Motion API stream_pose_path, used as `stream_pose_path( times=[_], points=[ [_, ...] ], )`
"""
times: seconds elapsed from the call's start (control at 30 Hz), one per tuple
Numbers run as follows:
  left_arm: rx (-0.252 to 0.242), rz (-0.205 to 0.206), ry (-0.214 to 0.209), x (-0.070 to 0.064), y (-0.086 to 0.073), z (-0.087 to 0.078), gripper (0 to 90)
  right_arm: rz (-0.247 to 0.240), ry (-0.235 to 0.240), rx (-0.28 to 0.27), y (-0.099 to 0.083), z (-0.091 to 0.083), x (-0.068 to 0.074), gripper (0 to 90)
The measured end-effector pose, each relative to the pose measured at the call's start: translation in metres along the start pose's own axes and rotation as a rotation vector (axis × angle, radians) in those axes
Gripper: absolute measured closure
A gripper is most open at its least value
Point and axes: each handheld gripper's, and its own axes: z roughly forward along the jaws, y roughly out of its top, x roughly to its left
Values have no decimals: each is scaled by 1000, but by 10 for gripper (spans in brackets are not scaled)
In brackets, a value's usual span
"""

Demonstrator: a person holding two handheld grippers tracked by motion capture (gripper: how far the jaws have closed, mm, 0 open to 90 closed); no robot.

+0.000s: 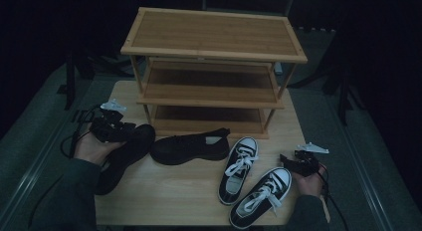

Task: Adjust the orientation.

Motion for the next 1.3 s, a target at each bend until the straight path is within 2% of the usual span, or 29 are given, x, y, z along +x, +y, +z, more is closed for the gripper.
stream_pose_path(
  times=[0.1,0.23,0.5,0.57,0.83,0.97,1.3],
  points=[
    [-11,8,-22,-7,3,2,652,1,1,-1,0,0,0,314],
    [-25,24,-24,-16,9,2,650,1,2,1,0,0,0,313],
    [-20,66,-51,-36,19,9,642,-3,3,0,0,0,0,311],
    [-17,84,-64,-44,23,15,636,-2,5,0,0,0,0,309],
    [-7,115,-115,-60,37,34,628,-2,10,0,0,0,-1,300],
    [4,144,-118,-69,44,43,626,-2,12,0,0,0,-1,298],
    [16,209,-164,-88,57,63,620,-2,13,0,0,0,-1,296]
  ],
)
